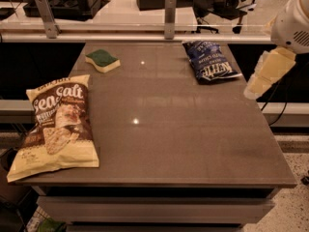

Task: Move blue chip bag near brown chip bag

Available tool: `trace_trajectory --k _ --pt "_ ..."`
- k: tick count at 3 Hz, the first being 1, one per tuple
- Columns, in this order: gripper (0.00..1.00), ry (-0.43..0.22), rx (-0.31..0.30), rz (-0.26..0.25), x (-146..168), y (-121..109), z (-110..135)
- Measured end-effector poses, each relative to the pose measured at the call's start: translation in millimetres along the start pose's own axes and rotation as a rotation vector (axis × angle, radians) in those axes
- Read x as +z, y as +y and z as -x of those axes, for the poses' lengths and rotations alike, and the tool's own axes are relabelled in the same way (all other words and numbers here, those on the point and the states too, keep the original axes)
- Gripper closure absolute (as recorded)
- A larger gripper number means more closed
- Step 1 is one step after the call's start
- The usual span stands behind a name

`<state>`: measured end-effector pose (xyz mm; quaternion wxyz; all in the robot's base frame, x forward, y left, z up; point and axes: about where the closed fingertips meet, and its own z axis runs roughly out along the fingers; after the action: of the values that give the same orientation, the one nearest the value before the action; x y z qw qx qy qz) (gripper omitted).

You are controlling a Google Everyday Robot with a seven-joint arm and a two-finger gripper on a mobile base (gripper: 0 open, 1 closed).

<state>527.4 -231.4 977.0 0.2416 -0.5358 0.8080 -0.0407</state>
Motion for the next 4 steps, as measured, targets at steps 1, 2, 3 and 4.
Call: trace_trajectory --k 1,2,3,4 --pt "0.00 -0.063 0.057 -0.032 27.0 -45.1 4.6" --pt "0.00 -0.117 0.093 -0.042 55.9 -83.8 15.5" --pt "0.00 -0.142 0.114 -0.027 84.4 -105.5 28.0" --pt "0.00 -0.134 0.140 -0.026 115.1 -117.6 44.5"
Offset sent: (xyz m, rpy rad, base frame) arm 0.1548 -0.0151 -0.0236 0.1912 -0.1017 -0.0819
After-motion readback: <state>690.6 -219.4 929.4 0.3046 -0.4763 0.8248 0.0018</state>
